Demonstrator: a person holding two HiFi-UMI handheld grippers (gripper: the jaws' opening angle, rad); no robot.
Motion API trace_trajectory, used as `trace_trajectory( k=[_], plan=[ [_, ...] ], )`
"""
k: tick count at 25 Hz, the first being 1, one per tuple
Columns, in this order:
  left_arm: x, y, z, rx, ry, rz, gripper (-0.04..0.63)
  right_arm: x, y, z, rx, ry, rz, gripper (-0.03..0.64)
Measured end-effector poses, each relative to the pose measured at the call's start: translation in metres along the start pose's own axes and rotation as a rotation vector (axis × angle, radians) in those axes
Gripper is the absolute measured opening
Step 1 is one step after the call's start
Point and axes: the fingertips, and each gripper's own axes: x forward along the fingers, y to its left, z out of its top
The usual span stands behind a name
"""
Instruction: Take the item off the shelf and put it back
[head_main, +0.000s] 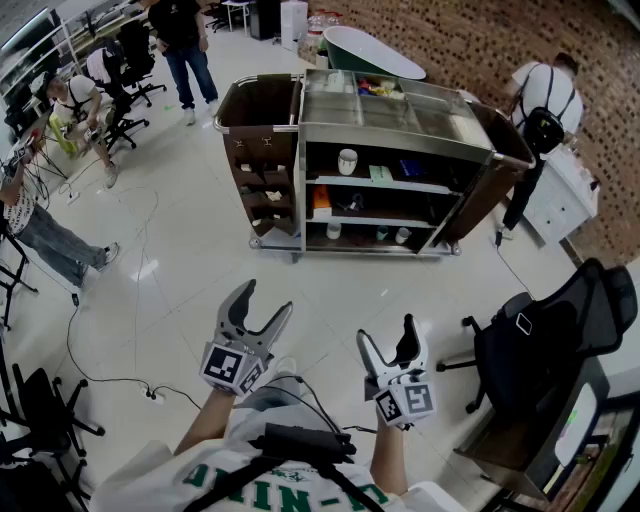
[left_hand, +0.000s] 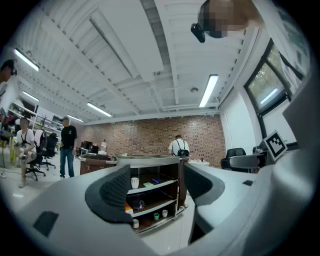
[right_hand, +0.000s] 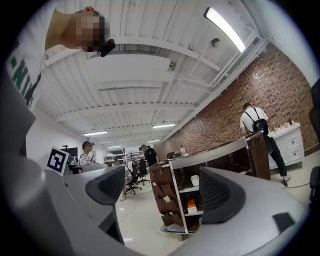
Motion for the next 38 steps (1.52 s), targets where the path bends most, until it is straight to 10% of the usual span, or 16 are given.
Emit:
trace_trajectory(
  k=[30, 38],
  plan=[
    [0.288, 0.040, 0.009, -0.037, -0.057, -0.022, 0.307, 0.235, -0.180, 0.044, -0.081, 0.042, 0.063, 0.463],
    [0.334, 0.043, 0.001, -0.041, -0.017, 0.139, 0.307, 0.294, -0.231, 0.037, -0.058, 0.100, 0.195, 0.462]
  ],
)
